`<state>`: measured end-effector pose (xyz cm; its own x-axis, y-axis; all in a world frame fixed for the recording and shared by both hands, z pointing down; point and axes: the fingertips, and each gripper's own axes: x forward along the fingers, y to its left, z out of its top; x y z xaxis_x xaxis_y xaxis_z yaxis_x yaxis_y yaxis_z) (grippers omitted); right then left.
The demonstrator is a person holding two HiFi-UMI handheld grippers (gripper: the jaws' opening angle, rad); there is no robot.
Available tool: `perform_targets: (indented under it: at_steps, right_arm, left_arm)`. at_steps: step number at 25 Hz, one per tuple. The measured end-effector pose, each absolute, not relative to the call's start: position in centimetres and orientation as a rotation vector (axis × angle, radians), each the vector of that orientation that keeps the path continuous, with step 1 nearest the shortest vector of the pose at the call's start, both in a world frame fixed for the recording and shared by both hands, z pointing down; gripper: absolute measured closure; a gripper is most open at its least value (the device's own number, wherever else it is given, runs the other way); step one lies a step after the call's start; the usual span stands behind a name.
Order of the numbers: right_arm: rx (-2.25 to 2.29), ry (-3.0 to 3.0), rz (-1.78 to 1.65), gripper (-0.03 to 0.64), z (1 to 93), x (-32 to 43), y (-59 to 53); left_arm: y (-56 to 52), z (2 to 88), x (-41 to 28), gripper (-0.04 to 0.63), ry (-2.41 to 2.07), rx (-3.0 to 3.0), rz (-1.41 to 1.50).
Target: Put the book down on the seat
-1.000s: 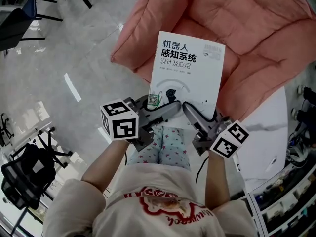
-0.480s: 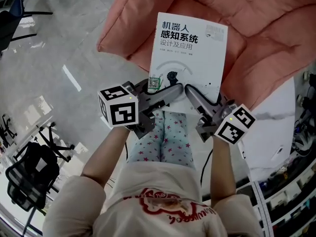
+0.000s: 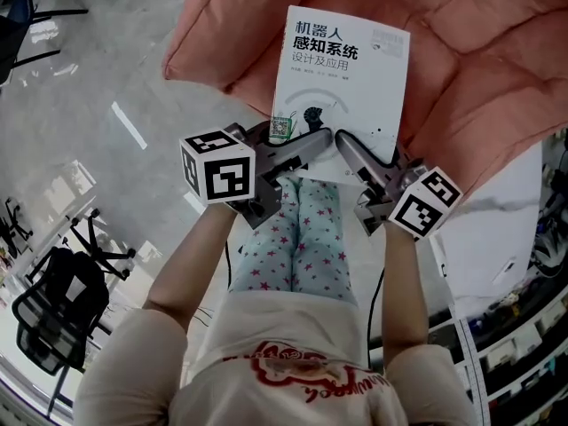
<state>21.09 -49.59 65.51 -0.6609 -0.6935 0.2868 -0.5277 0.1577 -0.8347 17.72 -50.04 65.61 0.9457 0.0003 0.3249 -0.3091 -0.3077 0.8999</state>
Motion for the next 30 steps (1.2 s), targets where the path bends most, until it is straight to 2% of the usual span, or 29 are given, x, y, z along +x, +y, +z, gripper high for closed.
perform_targets:
  at_steps: [16, 22, 30]
  right_arm:
    - [-1.289, 2.203, -1.536, 0.453, 65.9, 20.8, -49.2]
    - [-1.375, 2.267, -1.573, 0.46, 67.2, 20.3, -49.0]
    - [-1.414, 2.264, -1.601, 0.462, 67.7, 20.4, -49.3]
  left_arm:
    - [-49.9, 66.0, 17.5, 0.479, -0.177, 1.869, 0.368]
    - [-49.6, 67.2, 17.2, 0.479, -0.228, 1.942, 0.542]
    - [-49.9, 67.7, 17.2, 0.479, -0.271, 1.949, 0.567]
